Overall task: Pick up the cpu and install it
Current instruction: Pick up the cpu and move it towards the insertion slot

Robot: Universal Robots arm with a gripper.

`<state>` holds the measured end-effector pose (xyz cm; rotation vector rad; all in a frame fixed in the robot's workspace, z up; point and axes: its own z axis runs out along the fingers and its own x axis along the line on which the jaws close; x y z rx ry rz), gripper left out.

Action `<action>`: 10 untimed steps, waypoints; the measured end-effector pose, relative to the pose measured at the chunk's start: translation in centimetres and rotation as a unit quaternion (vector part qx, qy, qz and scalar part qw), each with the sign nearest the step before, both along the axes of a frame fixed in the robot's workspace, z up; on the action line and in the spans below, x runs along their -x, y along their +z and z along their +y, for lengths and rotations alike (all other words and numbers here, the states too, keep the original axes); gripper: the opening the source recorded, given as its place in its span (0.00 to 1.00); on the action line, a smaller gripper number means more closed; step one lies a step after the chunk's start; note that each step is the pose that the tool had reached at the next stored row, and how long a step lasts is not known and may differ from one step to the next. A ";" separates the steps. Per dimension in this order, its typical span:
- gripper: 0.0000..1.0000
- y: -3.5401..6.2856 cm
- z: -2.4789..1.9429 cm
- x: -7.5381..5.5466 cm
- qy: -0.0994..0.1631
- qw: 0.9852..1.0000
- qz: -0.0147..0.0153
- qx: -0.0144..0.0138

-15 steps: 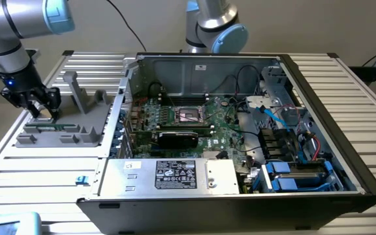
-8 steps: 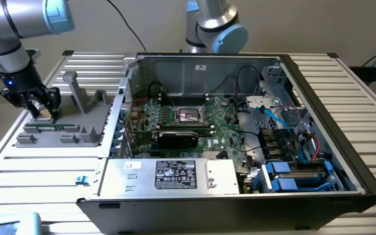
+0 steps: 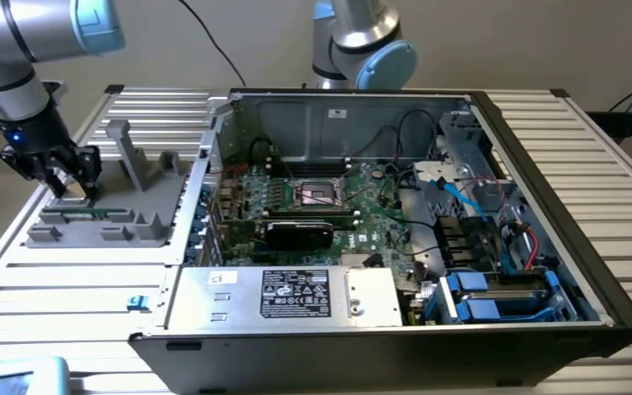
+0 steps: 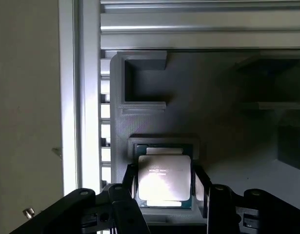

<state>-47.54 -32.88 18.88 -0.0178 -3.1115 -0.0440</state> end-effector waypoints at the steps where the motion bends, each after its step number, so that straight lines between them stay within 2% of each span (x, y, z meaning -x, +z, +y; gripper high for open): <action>1: 0.55 0.29 0.00 0.0 0.000 1.000 0.000 0.000; 10: 0.55 4.05 0.00 0.0 0.000 1.000 0.000 0.001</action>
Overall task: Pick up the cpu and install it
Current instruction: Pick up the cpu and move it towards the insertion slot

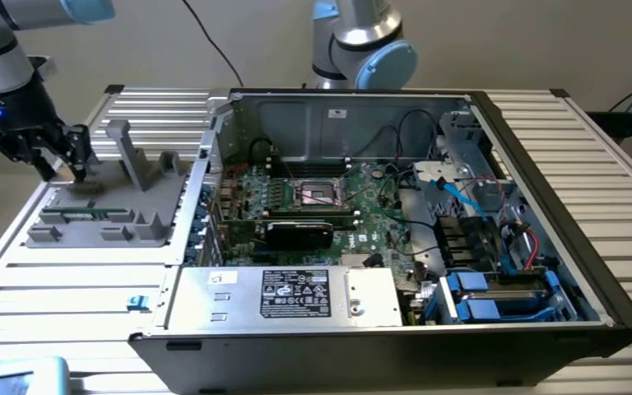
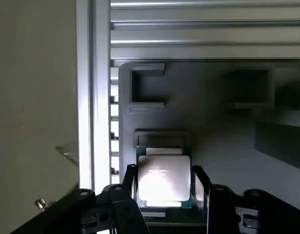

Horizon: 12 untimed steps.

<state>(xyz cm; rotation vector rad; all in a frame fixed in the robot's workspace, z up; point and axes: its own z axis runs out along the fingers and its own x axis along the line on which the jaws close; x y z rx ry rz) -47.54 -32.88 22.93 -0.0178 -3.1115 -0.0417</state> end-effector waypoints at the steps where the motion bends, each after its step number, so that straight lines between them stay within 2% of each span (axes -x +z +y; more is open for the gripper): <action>1: 0.55 0.42 0.00 0.0 0.000 1.000 0.000 0.000; 12: 0.55 5.21 0.00 -0.2 0.000 1.000 0.000 0.003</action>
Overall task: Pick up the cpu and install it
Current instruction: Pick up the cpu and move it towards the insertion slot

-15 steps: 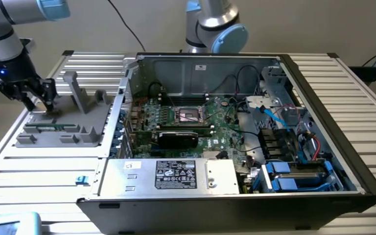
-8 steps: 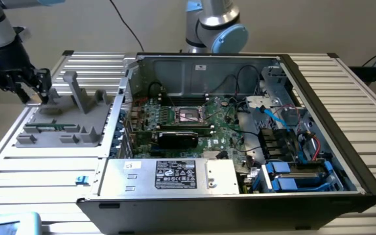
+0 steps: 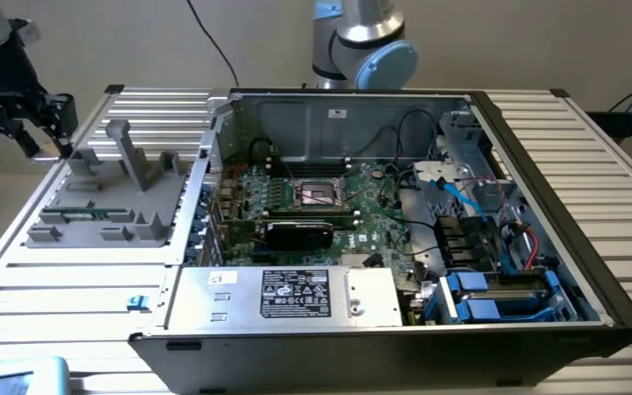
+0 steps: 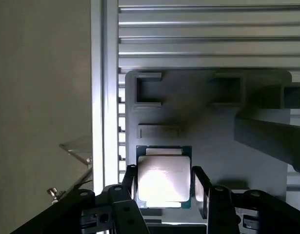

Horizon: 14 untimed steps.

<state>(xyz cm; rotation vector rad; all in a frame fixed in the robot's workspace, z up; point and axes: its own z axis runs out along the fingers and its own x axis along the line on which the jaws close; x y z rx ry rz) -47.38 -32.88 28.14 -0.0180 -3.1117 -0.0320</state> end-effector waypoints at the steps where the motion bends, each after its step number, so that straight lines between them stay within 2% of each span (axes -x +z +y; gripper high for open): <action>1: 0.55 0.45 0.00 0.0 0.000 1.000 0.000 0.000; 5: 0.55 2.28 0.00 -0.1 0.000 1.000 0.000 0.002; 14: 0.55 6.36 0.00 -1.3 0.000 1.000 0.001 0.003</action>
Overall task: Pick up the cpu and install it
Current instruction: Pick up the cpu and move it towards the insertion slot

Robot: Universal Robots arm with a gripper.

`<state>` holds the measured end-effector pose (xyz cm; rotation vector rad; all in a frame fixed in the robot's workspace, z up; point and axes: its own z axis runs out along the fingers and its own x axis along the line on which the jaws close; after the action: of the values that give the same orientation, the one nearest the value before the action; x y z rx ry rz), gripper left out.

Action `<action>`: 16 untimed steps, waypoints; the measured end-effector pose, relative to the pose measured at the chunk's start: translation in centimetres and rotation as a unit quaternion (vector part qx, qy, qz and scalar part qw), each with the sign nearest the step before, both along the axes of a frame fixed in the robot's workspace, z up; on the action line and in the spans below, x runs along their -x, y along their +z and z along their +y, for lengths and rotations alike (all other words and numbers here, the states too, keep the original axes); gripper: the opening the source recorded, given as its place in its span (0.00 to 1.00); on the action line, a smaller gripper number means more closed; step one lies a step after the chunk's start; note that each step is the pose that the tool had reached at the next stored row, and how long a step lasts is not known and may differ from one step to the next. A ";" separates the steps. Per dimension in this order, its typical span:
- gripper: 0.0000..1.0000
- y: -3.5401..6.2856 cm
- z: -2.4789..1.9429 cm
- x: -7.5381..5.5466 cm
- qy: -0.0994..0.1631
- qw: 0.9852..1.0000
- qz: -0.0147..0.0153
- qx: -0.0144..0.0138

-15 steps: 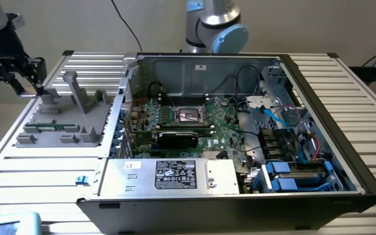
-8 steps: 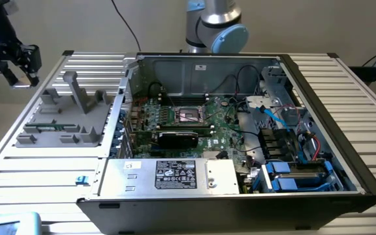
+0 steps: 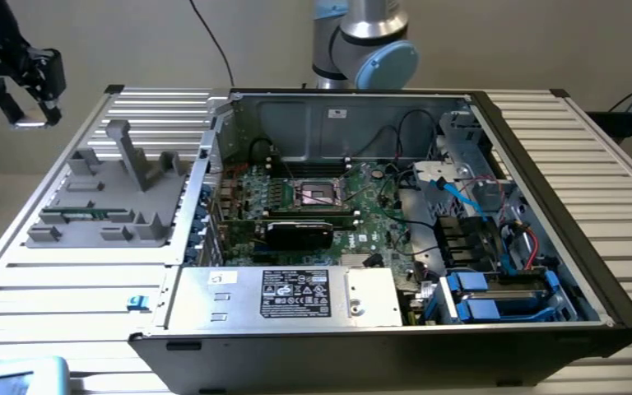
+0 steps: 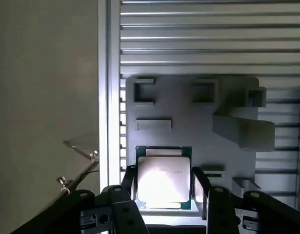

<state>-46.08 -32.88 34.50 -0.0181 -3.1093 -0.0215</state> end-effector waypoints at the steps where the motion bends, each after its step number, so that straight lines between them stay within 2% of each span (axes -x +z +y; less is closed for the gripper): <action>1: 0.55 0.45 0.00 -0.2 0.000 1.000 0.000 0.000; 6: 0.55 2.31 0.00 -1.5 0.000 1.000 0.000 0.000; 16: 0.55 3.76 0.00 -4.3 0.000 1.000 0.001 0.000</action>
<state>-41.81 -32.88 38.26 -0.0181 -3.1081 -0.0213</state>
